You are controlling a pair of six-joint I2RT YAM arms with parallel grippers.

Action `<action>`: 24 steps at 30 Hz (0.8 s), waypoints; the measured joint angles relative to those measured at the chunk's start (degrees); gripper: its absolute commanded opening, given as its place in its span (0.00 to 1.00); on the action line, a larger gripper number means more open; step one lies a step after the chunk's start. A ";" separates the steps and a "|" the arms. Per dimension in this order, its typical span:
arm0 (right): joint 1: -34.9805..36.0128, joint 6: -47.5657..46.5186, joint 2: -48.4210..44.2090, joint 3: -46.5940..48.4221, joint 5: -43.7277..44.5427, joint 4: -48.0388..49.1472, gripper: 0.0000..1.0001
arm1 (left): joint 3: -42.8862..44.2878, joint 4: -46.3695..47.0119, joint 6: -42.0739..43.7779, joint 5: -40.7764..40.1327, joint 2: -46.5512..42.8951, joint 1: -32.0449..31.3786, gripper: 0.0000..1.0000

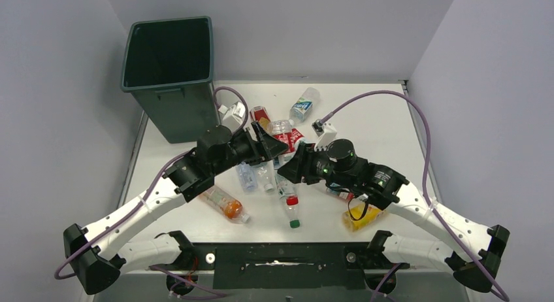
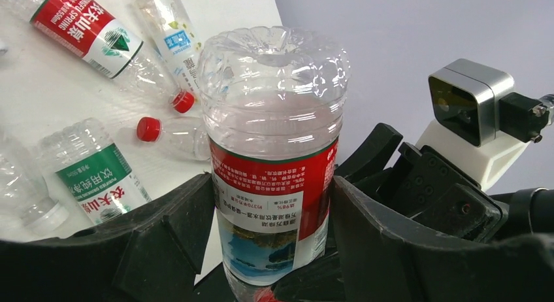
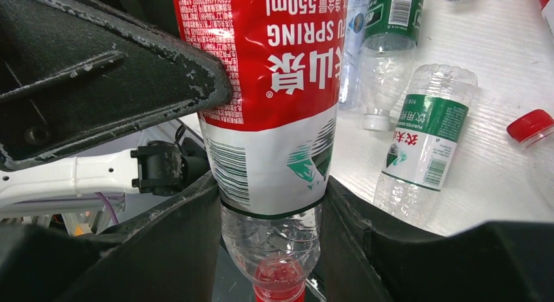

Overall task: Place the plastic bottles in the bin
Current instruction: Pick up the plastic bottle at the center of the board.

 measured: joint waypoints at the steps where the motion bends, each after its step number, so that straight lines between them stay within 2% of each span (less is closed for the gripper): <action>1: 0.28 0.37 -0.04 -0.02 0.33 -0.02 0.35 | 0.50 -0.70 0.28 -0.59 0.17 -0.42 0.59; 5: 1.42 1.57 -1.03 -1.33 2.03 0.50 0.36 | 1.99 -2.75 1.75 -4.07 0.83 -2.84 0.51; 9: 2.25 2.80 -2.56 -3.78 2.89 0.94 0.40 | 2.29 -4.39 2.60 -7.10 1.66 -5.44 0.38; 14: 2.54 3.69 -2.75 -4.66 3.26 0.90 0.50 | 2.29 -5.22 2.93 -8.90 2.21 -6.43 0.37; 17: 2.54 3.72 -2.75 -4.66 3.34 0.92 0.61 | 2.40 -5.33 3.13 -9.35 2.21 -6.60 0.37; 18: 2.62 3.65 -2.75 -4.66 3.34 0.90 0.69 | 2.51 -5.51 3.34 -9.49 2.29 -6.73 0.37; 24: 3.30 2.97 -2.93 -4.48 3.39 0.98 1.00 | 6.69 -9.79 6.71 -10.23 4.96 -6.29 0.37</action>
